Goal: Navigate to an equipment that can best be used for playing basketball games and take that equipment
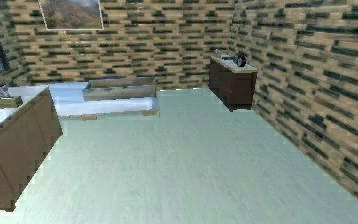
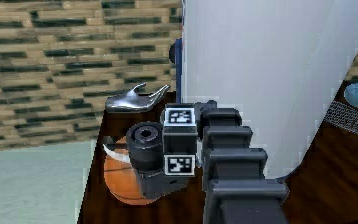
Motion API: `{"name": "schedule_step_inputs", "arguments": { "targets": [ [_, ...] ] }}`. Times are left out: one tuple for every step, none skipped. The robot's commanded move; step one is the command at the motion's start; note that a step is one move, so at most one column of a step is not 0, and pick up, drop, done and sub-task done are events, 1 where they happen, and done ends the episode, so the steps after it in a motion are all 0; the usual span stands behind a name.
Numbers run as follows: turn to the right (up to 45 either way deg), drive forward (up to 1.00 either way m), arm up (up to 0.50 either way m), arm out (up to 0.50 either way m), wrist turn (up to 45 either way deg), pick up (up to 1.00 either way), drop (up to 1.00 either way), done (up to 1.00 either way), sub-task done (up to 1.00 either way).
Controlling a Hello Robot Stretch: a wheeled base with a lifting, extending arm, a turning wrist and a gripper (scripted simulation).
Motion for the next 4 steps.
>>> {"name": "schedule_step_inputs", "arguments": {
  "targets": [
    [0.0, 0.0, -0.2, 0.0, 0.0, 0.0, 0.0, 0.0, 0.0],
    [0.0, 0.0, 0.0, 0.0, 0.0, 1.0, 0.0, 0.0, 0.0],
    [0.0, 0.0, 0.1, 0.0, 0.0, 0.0, 0.0, 0.0, 0.0],
    [0.0, 0.0, 0.0, 0.0, 0.0, 0.0, 0.0, 1.0, 0.0]
  ]
}}
